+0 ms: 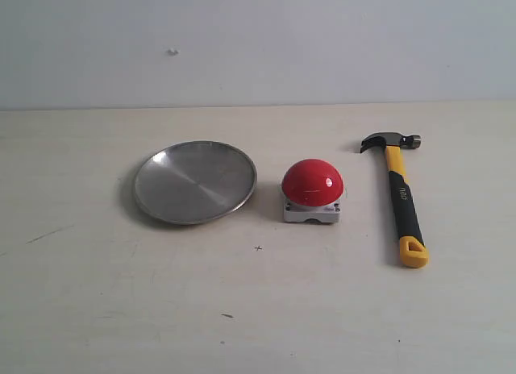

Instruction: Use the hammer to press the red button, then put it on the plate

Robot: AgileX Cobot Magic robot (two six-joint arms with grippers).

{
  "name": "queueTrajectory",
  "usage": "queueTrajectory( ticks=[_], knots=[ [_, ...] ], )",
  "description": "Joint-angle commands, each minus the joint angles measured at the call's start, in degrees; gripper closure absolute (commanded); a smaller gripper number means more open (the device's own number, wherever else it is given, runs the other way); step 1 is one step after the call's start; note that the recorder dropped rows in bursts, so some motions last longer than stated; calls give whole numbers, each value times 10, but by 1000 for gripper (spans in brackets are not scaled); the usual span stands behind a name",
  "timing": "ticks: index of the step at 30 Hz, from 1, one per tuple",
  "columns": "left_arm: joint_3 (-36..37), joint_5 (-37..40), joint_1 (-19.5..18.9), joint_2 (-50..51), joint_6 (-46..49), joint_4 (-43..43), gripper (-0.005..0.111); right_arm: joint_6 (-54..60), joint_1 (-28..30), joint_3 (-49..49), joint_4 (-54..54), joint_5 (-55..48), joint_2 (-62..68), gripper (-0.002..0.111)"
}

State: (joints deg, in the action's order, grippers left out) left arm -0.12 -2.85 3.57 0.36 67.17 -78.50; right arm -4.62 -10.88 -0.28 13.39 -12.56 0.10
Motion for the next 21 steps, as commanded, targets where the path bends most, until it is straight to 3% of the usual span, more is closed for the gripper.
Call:
queueTrajectory(
  ticks=[1, 7, 15, 18, 21],
  knots=[
    [1, 0, -2, -4, 1, -2, 107, 1, 4, 3, 5, 13, -1, 108],
    [1, 0, -2, -4, 1, -2, 107, -20, 4, 3, -27, 153, -1, 108],
    [1, 0, -2, -4, 1, -2, 107, -127, 4, 3, -143, 427, -1, 108],
    [1, 0, -2, -4, 1, -2, 107, -28, 4, -25, -354, 397, 7, 108],
    [1, 0, -2, -4, 1, -2, 107, 204, 4, -80, -562, 376, 74, 108]
  ],
)
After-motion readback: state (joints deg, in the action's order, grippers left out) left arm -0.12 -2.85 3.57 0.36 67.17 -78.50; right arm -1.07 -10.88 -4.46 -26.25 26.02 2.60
